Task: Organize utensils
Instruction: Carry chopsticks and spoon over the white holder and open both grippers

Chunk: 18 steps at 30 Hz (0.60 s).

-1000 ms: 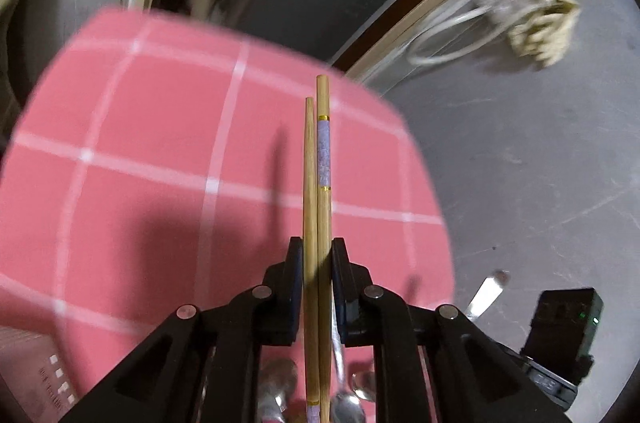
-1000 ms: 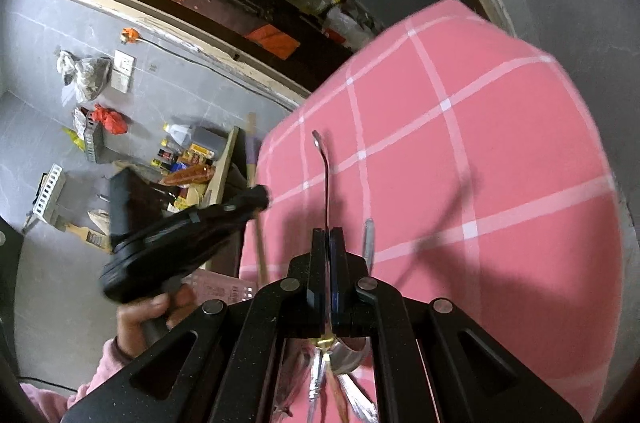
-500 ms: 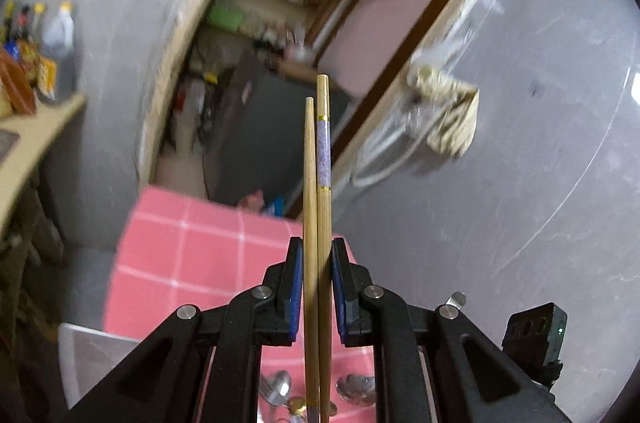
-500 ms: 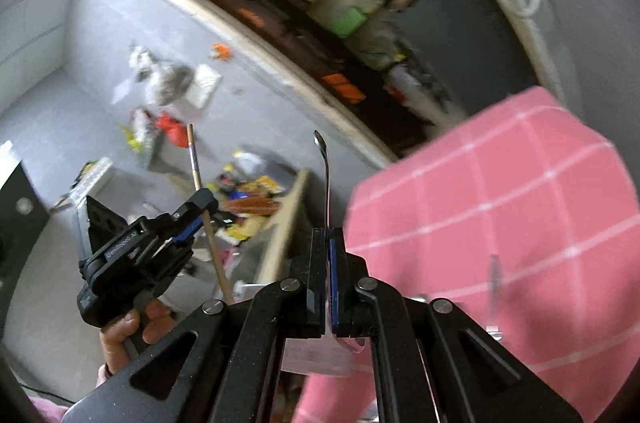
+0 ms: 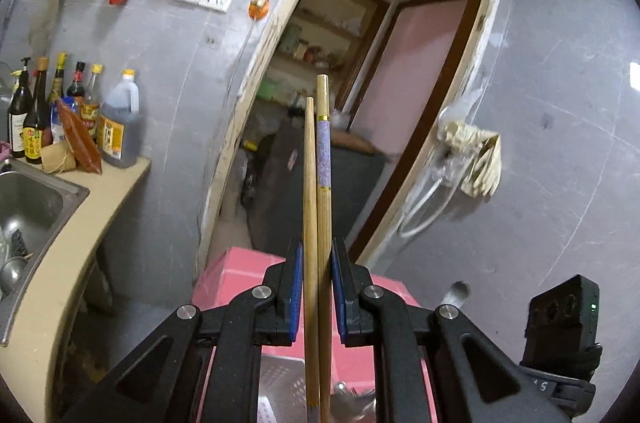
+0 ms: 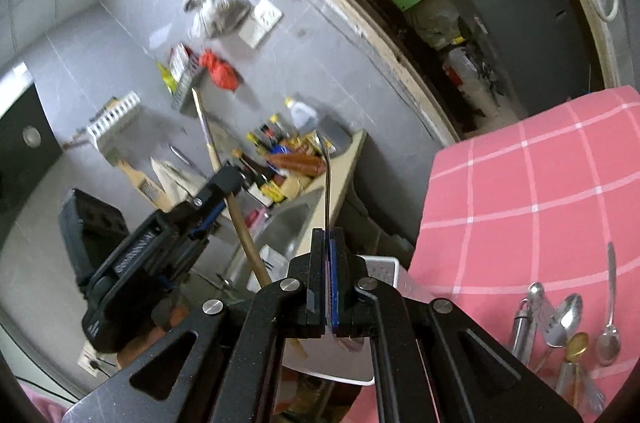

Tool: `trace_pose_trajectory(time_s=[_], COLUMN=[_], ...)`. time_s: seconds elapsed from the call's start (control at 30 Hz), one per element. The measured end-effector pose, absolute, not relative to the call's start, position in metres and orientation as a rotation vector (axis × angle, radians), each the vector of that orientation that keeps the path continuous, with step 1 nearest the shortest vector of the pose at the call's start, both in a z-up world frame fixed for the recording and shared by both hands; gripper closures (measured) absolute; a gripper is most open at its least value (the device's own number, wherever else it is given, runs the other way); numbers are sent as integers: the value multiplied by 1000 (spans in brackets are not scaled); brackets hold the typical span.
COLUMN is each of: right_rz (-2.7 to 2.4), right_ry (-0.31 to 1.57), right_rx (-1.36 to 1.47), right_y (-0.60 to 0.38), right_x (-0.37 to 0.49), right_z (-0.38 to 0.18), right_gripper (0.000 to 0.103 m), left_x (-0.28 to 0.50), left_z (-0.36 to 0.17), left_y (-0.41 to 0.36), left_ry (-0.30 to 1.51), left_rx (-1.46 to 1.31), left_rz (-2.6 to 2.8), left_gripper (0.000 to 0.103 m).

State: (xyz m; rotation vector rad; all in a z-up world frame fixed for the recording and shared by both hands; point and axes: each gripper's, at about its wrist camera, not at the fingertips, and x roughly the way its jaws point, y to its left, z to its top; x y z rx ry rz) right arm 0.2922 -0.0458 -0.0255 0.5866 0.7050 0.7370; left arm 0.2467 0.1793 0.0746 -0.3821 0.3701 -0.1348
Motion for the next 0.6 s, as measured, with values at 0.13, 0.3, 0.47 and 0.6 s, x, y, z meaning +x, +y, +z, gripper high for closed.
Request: trace_pose_trajectory(time_s=[0.13, 0.3, 0.47, 0.6], right_rz=[710, 682, 671, 665], right_ry=[729, 762, 775, 786], right_rx=[520, 446, 392, 360], right_y=[-31, -24, -18, -15], right_x=[292, 287, 283, 280], right_z=[-33, -44, -45, -42], right_gripper=[101, 100, 98, 98], left_x=[240, 238, 234, 231], left_z=[56, 39, 27, 25], left_y=[180, 178, 182, 186], left_ry=[340, 381, 431, 453], left_rx=[-386, -349, -345, -352], left_rz=[-148, -167, -185, -196], left_gripper=[90, 90, 90, 90])
